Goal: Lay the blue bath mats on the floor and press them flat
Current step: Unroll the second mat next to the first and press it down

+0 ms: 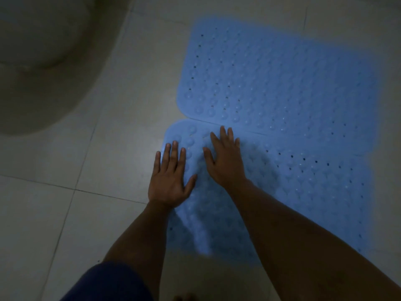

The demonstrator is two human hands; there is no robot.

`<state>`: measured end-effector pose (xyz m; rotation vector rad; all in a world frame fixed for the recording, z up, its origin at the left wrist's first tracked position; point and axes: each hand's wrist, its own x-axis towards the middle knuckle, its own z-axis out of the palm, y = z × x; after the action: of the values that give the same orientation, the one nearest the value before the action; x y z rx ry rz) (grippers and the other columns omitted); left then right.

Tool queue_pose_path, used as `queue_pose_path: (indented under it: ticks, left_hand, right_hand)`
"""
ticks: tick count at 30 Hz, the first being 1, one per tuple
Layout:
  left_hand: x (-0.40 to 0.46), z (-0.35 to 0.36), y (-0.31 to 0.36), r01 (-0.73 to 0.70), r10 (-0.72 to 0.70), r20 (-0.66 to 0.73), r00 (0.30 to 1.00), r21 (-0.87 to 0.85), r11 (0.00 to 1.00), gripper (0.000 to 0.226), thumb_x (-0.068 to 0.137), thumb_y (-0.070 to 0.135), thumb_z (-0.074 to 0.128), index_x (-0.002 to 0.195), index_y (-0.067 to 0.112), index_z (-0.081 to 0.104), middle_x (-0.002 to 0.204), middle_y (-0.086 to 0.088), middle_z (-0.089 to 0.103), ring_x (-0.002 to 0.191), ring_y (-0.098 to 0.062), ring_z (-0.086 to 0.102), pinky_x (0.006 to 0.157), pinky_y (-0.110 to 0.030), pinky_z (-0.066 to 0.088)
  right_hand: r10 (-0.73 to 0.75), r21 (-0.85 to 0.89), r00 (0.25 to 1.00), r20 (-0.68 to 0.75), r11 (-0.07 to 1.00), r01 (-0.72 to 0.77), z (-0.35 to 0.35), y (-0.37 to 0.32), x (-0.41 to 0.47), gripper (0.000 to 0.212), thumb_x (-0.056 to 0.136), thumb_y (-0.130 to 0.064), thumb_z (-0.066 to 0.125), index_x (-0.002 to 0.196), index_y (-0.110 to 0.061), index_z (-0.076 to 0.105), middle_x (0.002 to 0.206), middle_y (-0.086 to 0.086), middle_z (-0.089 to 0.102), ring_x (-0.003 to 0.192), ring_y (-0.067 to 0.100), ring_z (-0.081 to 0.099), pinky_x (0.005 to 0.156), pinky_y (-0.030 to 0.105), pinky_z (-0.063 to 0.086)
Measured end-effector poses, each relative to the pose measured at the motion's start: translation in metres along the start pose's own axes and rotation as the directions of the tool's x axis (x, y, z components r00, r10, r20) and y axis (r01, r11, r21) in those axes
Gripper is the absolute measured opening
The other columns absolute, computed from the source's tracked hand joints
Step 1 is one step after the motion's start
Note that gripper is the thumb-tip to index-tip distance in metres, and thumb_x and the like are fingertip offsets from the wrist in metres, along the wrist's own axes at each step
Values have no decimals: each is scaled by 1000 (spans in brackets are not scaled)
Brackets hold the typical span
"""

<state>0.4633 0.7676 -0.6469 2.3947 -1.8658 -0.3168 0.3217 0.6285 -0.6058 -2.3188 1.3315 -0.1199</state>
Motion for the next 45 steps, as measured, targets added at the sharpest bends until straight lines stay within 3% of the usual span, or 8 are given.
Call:
queue_pose_path:
  ticks: [11,16,19,22,29,32,39,45]
  left_hand:
    - [-1,1,1,1,-1,-2,1000,-33,999,87,101,64,35,165,10,14,174,-13,3,161,-30,0,129,-56,9]
    - [11,-39,6,69,-55,230,972,-52,996,98,93,77,11,165,10,12,174,-14,4,161,-30,-2,130,-53,1]
    - [1,-61,4,67,-69,184,980,15,998,94,95,75,10,166,14,12,173,-17,3,160,-37,-2,129,-55,3]
    - [-26,-51,11,-13,11,148,989,11,1000,85,100,69,14,165,14,16,173,-15,2,160,-37,-4,128,-59,10]
    - [-47,-1,28,-58,59,60,996,-18,998,87,101,68,36,166,14,12,174,-14,-3,161,-35,-6,127,-62,8]
    - [-44,2,29,-68,68,-5,998,-4,998,89,100,66,44,165,12,16,173,-16,4,161,-36,1,126,-62,12]
    - [-43,4,27,-70,70,14,997,4,998,90,99,65,46,165,11,16,173,-18,3,160,-37,2,125,-64,15]
    - [-42,5,27,-71,70,66,995,11,997,96,96,74,38,166,13,12,173,-17,-2,161,-34,-3,128,-61,7]
  right_hand:
    - [-5,77,1000,-9,997,6,-6,12,-15,59,100,-43,35,147,-11,48,162,18,30,154,37,16,123,57,15]
    - [42,119,999,-32,992,-38,-49,-3,-28,53,100,-42,42,145,-15,51,162,16,31,154,35,15,123,57,17]
    - [105,149,994,8,983,-105,-69,-14,-40,52,103,-44,42,149,-18,46,165,12,24,156,29,7,125,52,9]
    - [119,173,993,27,977,-122,-70,-20,-49,53,103,-45,41,149,-19,44,166,10,23,156,28,6,125,50,7]
    - [84,111,996,18,990,-86,-17,0,-55,55,98,-45,42,143,-14,52,159,17,37,152,37,21,120,61,21]
    - [87,59,996,-6,994,-86,-2,13,-51,61,99,-48,34,149,-14,46,162,16,31,154,35,16,122,59,17]
    - [115,42,992,-45,993,-113,5,20,-50,66,101,-48,29,155,-10,34,166,15,20,156,31,8,125,56,11]
    - [98,18,995,-12,995,-97,3,21,-58,69,100,-49,24,156,-10,33,166,16,19,156,32,9,125,56,8]
